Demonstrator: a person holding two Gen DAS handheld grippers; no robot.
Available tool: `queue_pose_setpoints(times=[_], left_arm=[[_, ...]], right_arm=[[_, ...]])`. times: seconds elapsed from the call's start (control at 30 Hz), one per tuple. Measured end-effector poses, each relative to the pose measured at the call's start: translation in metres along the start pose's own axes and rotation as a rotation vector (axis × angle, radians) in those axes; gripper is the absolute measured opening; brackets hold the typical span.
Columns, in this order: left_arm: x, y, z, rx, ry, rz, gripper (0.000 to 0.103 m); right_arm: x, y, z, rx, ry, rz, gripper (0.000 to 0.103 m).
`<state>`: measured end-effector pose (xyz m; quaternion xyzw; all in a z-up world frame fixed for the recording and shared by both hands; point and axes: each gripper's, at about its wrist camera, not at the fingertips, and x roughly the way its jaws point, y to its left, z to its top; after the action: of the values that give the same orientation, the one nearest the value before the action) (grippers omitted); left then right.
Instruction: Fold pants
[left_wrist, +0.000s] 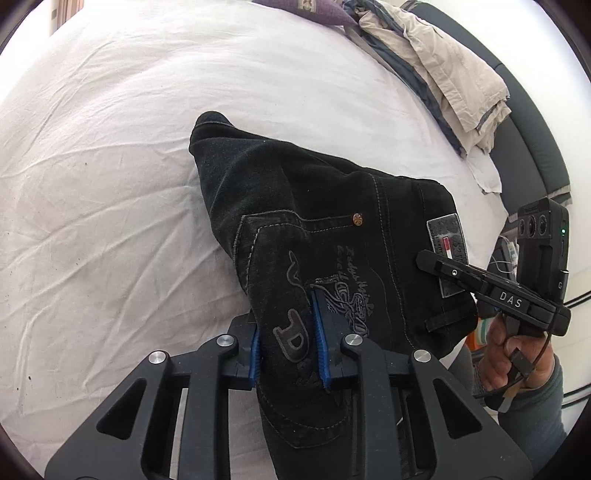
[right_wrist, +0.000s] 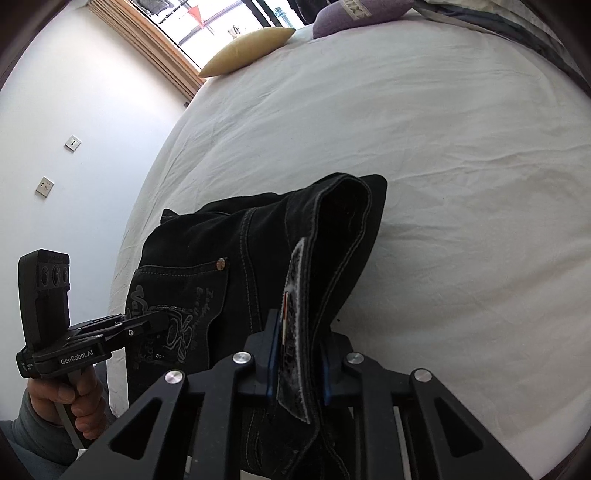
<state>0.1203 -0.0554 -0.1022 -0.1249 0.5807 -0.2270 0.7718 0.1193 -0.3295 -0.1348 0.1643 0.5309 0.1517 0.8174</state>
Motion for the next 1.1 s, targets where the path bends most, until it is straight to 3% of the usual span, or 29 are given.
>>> queue_pose_setpoints(times=[0.2,0.47,0.63,0.8,0.87,0.93,1.0,1.1], left_arm=[[-0.039,0.015,0.029,0.013,-0.085,0.026,0.021],[-0.073,0.071,0.130,0.067,-0.171,0.131,0.021],[-0.059,0.121,0.176,0.073,-0.174,0.160,0.021],[-0.013,0.154,0.191,0.089,-0.129,0.180,0.023],[-0.001,0.164,0.190,0.088,-0.127,0.177,0.029],[0.004,0.173,0.188,0.083,-0.135,0.196,0.049],[0.013,0.184,0.185,0.063,-0.148,0.209,0.063],[0.015,0.200,0.178,0.037,-0.182,0.175,0.070]], right_arm=[[-0.006,0.029,0.041,-0.053,-0.062,0.065,0.019],[0.044,0.054,0.134,-0.052,-0.088,0.145,0.019],[0.095,0.049,0.173,-0.001,-0.061,0.173,0.019],[0.140,0.024,0.185,0.048,-0.009,0.163,0.019],[0.151,0.012,0.185,0.076,-0.001,0.182,0.021],[0.158,0.003,0.180,0.082,0.000,0.189,0.029],[0.164,-0.008,0.174,0.114,-0.012,0.233,0.036],[0.165,-0.009,0.168,0.109,-0.052,0.270,0.038]])
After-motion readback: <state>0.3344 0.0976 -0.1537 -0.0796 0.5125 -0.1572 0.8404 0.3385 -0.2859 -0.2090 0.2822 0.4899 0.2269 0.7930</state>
